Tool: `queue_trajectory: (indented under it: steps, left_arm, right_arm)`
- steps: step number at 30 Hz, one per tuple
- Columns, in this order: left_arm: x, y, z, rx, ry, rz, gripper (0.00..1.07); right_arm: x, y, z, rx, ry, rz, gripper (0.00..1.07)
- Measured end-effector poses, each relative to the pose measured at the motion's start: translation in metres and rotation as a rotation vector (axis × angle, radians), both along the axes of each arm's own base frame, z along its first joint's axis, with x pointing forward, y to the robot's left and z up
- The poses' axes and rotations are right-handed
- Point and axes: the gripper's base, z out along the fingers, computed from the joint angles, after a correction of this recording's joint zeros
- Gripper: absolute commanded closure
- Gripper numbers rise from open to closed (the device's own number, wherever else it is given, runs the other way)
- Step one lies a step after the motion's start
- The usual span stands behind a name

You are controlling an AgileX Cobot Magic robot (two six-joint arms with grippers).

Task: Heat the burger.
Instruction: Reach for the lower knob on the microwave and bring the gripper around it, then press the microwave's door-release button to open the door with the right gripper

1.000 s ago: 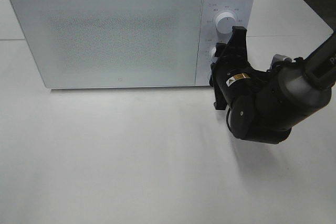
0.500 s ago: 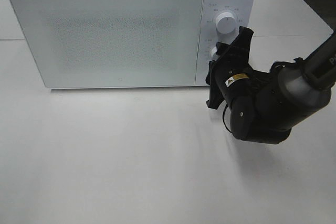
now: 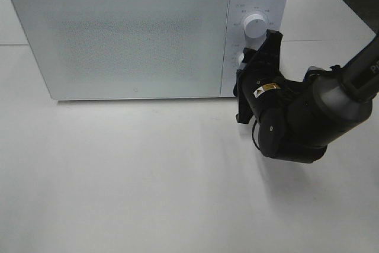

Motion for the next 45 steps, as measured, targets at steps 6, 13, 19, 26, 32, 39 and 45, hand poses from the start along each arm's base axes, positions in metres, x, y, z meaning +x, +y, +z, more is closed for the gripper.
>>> queue_trajectory:
  steps: [6,13,19,26,32,39,45]
  left_arm:
    - [0.0,0.0,0.0,0.0,0.0,0.0,0.07]
    - [0.0,0.0,0.0,0.0,0.0,0.0,0.07]
    - [0.0,0.0,0.0,0.0,0.0,0.0,0.07]
    - [0.0,0.0,0.0,0.0,0.0,0.0,0.07]
    - [0.0,0.0,0.0,0.0,0.0,0.0,0.07]
    - [0.0,0.0,0.0,0.0,0.0,0.0,0.07]
    - [0.0,0.0,0.0,0.0,0.0,0.0,0.07]
  right_arm:
    - [0.0,0.0,0.0,-0.052,0.004,-0.014,0.64]
    - [0.0,0.006,0.001,-0.116,0.006,0.011,0.44]
    - [-0.003,0.007,0.001,-0.151,0.008,0.027,0.33]
    - [-0.015,-0.002,0.007,-0.245,-0.015,0.083,0.33]
    - [-0.028,-0.005,0.013,-0.381,0.026,0.187,0.33]
    - [-0.045,-0.006,0.036,-0.741,0.108,0.443,0.34]
    - [-0.052,-0.023,0.051,-1.037,0.189,0.654,0.34]
